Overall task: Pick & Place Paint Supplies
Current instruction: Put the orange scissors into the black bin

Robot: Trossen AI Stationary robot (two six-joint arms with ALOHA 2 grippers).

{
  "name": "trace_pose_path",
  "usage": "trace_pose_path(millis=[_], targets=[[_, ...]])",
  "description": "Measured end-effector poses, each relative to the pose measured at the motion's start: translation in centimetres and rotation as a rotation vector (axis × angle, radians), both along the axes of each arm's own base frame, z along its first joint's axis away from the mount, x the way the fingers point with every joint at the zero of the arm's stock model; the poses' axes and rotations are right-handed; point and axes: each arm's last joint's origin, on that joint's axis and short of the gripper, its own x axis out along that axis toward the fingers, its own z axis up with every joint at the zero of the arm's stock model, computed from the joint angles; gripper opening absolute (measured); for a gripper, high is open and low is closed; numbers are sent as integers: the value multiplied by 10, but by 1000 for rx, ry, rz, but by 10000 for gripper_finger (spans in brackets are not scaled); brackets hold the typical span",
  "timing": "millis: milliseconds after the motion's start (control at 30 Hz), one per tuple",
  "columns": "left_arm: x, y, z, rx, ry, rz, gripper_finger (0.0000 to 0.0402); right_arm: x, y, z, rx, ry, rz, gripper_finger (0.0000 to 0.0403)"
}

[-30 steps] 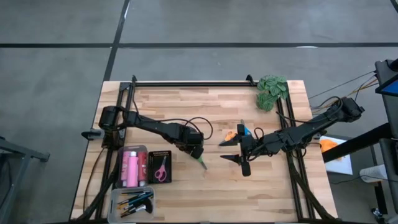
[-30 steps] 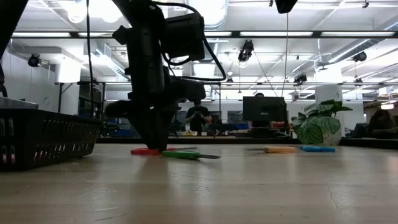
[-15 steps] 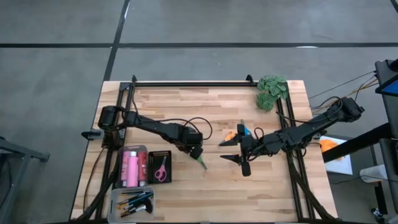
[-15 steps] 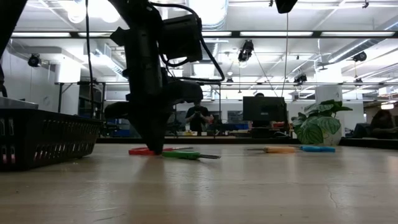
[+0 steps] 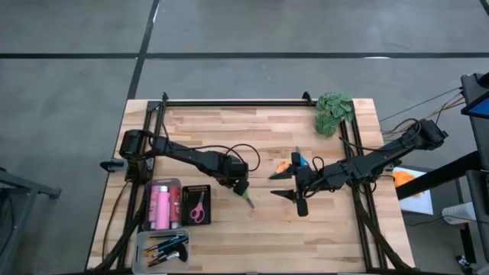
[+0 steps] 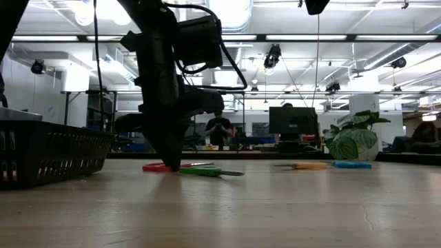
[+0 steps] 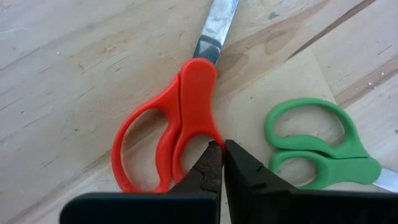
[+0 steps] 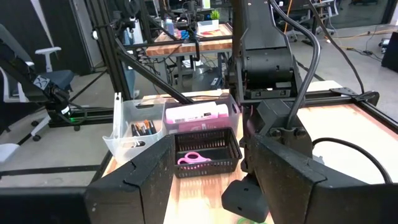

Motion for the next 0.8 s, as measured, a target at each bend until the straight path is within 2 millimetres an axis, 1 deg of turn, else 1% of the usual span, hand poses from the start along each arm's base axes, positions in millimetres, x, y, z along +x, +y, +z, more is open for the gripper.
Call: trace_pose_path(millis=[233,367,500,667,800], targets=[[0,0,6,-5,-21,0,1,0,0,0,0,0,0,209],[-1,0,17,-9,-56,-7,0,0,0,0,0,0,0,209],[-3,0,23,-7,-69,-17,0,0,0,0,0,0,0,209],[-8,-1,38,-10,-85,-11,0,0,0,0,0,0,0,209],[-15,-4,57,-26,-120,17,0,0,0,0,0,0,0,209]])
